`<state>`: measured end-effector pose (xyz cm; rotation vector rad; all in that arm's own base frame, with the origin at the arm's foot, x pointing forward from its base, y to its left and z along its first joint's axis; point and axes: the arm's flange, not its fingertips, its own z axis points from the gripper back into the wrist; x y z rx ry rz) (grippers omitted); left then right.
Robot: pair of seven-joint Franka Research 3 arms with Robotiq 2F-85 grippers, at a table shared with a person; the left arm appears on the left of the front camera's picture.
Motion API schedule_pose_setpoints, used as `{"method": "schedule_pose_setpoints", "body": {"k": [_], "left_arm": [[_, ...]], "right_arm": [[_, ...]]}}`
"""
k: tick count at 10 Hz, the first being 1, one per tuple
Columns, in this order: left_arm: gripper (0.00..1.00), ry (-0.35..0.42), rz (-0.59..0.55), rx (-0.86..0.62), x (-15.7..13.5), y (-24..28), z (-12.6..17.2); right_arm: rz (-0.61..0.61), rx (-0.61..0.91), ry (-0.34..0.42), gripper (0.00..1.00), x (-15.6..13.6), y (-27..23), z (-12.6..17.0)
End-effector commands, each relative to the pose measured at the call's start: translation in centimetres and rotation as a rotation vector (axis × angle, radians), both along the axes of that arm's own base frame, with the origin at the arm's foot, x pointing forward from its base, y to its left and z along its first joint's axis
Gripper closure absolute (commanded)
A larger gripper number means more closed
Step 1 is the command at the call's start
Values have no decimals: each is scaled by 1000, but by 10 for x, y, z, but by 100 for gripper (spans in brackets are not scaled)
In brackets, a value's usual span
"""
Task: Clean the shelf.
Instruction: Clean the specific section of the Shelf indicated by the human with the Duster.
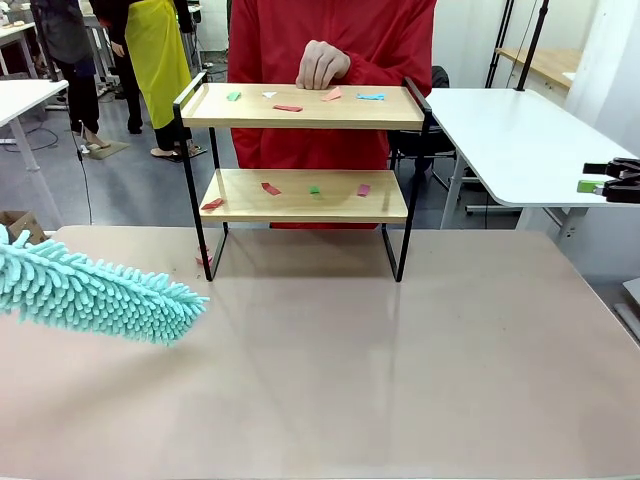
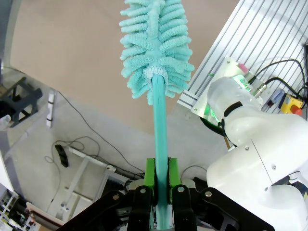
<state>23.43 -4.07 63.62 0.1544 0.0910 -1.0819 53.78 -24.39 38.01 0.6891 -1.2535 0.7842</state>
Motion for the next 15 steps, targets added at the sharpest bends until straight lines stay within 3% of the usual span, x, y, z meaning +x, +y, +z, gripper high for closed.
{"method": "schedule_pose_setpoints", "body": {"k": [1, 4, 7, 8, 12, 15], "left_arm": [[87, 0, 0, 0, 0, 0, 0], [87, -44, -64, -270, -4, 24, 1], [87, -120, -105, -496, -1, 22, 22], [87, -178, -97, -587, 1, 13, 36], [87, -241, 34, -791, 3, -36, 99], [87, -280, 273, -835, 0, -106, 138]], "right_arm": [[-16, -5, 13, 0, 1, 3, 9], [-16, -5, 13, 0, 1, 3, 9], [-16, -5, 13, 0, 1, 3, 9], [-16, -5, 13, 0, 1, 3, 9], [-16, -5, 13, 0, 1, 3, 9], [-16, -5, 13, 0, 1, 3, 9]]}}
